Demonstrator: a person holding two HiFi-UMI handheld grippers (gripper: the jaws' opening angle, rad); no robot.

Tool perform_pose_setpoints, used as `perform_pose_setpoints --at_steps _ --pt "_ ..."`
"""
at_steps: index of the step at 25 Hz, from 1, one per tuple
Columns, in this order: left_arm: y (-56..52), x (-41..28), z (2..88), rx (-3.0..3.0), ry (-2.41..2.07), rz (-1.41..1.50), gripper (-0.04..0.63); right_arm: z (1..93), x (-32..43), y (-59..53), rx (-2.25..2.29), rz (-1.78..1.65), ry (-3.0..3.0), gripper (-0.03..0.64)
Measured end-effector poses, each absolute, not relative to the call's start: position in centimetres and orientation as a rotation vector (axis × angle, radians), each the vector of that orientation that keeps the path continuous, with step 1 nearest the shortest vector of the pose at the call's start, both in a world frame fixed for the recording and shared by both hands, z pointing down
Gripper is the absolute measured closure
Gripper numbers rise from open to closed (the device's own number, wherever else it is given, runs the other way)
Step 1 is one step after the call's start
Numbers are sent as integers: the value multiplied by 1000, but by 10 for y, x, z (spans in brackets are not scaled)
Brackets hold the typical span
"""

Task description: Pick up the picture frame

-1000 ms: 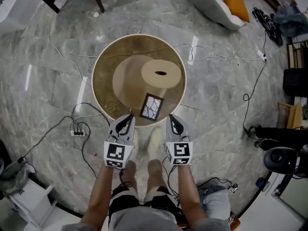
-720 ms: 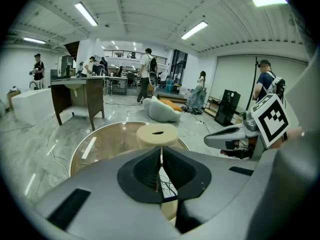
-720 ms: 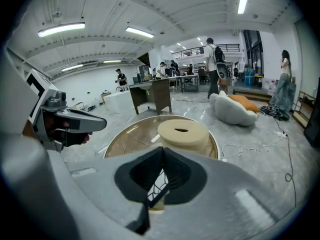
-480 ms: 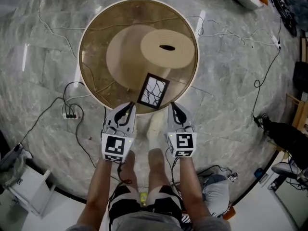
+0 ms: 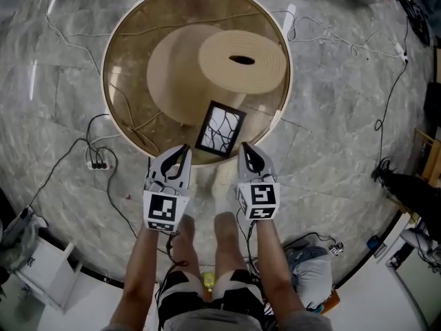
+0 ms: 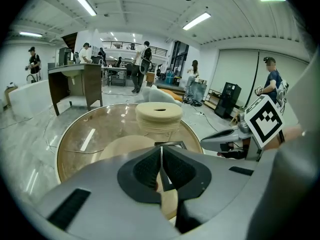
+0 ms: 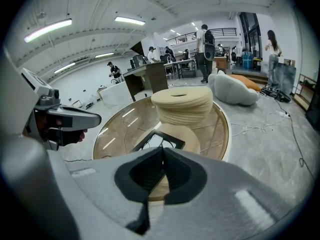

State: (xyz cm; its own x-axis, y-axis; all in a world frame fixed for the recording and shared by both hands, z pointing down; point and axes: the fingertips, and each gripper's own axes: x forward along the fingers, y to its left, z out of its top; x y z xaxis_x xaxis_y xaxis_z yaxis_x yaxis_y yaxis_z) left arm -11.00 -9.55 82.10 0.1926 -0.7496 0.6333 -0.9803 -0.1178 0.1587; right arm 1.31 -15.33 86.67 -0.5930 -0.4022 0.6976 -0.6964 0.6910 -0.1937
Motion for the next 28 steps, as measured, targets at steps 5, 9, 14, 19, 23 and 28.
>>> perform_pose_setpoints --at_steps 5,9,14,19,23,28 --pt "-100 -117 818 1918 -1613 561 568 883 9 -163 875 706 -2197 615" --pt "-105 -121 813 1919 -1621 565 568 901 4 -166 846 804 -2159 497" --pt "-109 -122 817 1910 -1614 558 568 920 4 -168 847 822 -2091 455" --pt "-110 -125 826 1894 -1606 562 568 934 0 -167 829 842 -2056 453" --pt "-110 -128 830 1855 -1607 542 568 941 -2 -167 824 850 -2037 454" --pt "-112 -127 835 1866 -1598 554 568 941 1 -169 814 835 -2019 455"
